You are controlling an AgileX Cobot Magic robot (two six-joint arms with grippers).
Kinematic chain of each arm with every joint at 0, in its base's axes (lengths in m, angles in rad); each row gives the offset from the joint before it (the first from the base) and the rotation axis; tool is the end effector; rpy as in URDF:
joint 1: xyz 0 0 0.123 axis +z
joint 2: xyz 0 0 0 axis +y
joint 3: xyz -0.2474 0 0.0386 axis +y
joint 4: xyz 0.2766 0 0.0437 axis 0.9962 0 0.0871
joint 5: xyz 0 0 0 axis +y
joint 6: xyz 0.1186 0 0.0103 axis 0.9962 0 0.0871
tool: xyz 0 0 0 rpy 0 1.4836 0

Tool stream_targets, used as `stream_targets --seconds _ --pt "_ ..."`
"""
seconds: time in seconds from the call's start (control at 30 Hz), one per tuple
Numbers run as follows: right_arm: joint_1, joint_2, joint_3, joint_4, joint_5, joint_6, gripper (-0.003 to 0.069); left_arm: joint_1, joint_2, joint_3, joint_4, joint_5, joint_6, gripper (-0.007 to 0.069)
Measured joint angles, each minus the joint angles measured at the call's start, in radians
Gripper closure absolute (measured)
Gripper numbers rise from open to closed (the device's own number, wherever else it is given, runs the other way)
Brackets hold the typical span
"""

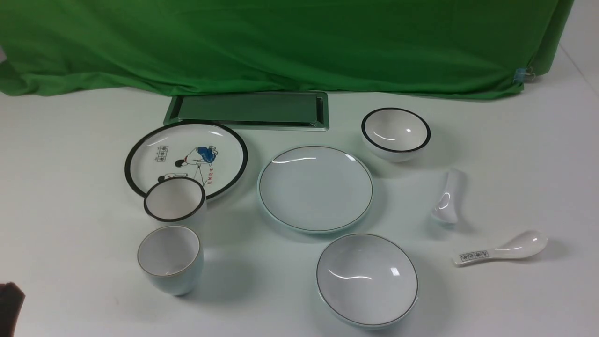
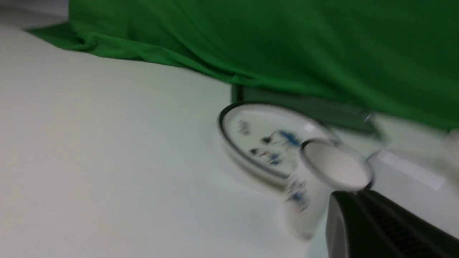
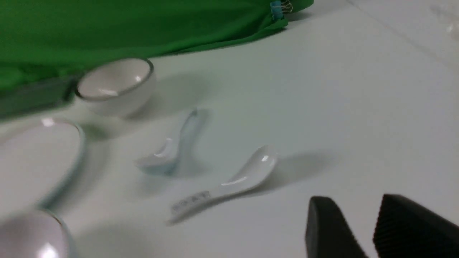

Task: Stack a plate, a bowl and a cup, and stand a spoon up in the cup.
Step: Use the right arm to grab a blue rice bowl

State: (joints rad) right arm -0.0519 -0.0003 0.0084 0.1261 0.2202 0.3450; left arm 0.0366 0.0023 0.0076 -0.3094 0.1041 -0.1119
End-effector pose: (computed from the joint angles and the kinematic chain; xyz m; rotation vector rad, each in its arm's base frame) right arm 0.1473 -0.0044 0.1864 0.4226 1.6687 0.3323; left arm 0.1487 0.0017 0.2005 -0.3382 1.5659 -0.3233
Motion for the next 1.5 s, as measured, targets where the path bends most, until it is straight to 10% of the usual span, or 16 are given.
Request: stream_targets --seconds 0.2,0.5,0.77,1.0,1.2,1.5 --pt "0.000 0.000 0.000 0.176 0.000 0.566 0.0417 0.000 0.000 0.000 -0.405 -0.155 -0.368 0.0653" --pt "0.000 0.000 0.000 0.158 -0.002 0.567 0.0418 0.000 0.000 0.000 -0.372 -0.192 -0.408 0.0653" --pt "0.018 0.000 -0.014 0.160 -0.033 0.258 0.0440 0.000 -0.002 -0.123 -0.101 -0.075 -0.376 0.0653" --pt "0.090 0.176 -0.227 0.160 -0.029 -0.193 0.0638 0.000 0.215 -0.463 0.278 0.346 -0.199 0.0653" --pt "0.119 0.539 -0.533 0.160 0.157 -0.506 0.0645 -0.004 0.586 -0.736 0.300 0.697 0.153 0.0653" --pt "0.271 1.004 -0.870 0.147 0.559 -0.722 0.0645 -0.284 0.924 -0.928 0.294 0.908 0.288 0.0653"
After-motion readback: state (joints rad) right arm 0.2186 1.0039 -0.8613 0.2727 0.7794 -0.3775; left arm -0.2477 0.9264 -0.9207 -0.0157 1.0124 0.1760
